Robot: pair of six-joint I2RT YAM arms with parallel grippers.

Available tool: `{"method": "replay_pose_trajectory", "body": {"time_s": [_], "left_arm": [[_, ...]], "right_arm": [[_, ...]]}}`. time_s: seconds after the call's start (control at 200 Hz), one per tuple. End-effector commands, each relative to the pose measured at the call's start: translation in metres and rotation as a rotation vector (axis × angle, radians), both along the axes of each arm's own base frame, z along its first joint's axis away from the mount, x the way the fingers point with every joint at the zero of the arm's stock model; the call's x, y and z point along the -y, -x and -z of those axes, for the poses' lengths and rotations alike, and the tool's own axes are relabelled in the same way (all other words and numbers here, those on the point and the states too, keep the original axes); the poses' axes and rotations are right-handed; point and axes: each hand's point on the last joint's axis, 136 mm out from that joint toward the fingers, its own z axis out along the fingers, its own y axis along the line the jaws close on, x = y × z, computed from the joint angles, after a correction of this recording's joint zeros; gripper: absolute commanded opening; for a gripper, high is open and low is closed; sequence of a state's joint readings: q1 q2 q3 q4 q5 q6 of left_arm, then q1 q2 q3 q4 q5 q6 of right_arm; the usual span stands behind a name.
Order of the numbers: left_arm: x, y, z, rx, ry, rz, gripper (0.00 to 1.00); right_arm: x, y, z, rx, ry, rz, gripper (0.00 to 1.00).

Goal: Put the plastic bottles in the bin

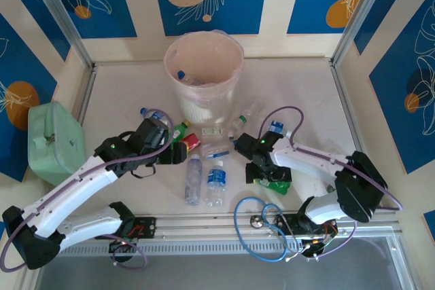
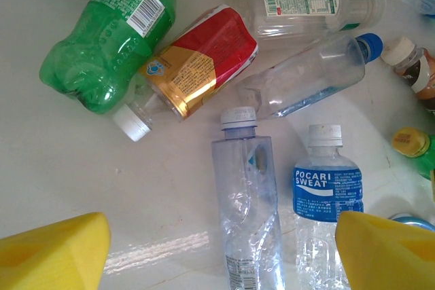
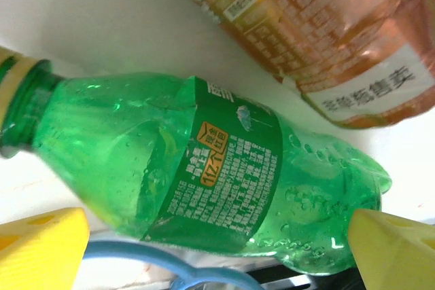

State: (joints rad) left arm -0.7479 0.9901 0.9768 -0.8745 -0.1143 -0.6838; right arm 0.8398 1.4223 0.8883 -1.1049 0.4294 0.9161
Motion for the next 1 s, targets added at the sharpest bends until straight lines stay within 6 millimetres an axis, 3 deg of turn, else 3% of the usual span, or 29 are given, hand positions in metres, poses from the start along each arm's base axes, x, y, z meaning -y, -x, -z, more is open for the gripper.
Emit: {"method": "replay_pose_trajectory", "body": {"time_s": [0.0,0.135,0.295,0.445,0.565,0.7,0.995], "left_arm": [[-0.003,0.002,0.0,-0.003,0.011,-0.012,0.86],[-0.004,0.003,0.001,-0.005,0.007,-0.013,0.86],[-0.006,0.003,0.001,-0.003,0.006,-0.016,0.86],[-0.005,0.003,0.002,-0.003,0.008,-0.016,0.86],[-0.006,0.003,0.001,-0.002,0.008,-0.019,0.85],[-0.007,0.002,0.001,-0.001,0.007,-0.026,0.85],[-0.009,0.003,0.003,-0.006,0.004,-0.031,0.85]], "right_arm": [[0.007,0.001,0.003,0.001,0.063,0.036,0.99],[0.004,-0.005,0.007,-0.006,0.015,0.035,0.92],[-0.002,-0.007,0.016,-0.044,-0.059,0.035,0.92],[-0.02,-0.003,0.027,-0.111,-0.195,0.015,0.93],[-0.021,-0.004,0.026,-0.109,-0.189,0.01,0.92],[-0.021,-0.006,0.026,-0.095,-0.184,0.012,0.82],[-0.026,-0.006,0.021,-0.064,-0.175,-0.029,0.71]]}}
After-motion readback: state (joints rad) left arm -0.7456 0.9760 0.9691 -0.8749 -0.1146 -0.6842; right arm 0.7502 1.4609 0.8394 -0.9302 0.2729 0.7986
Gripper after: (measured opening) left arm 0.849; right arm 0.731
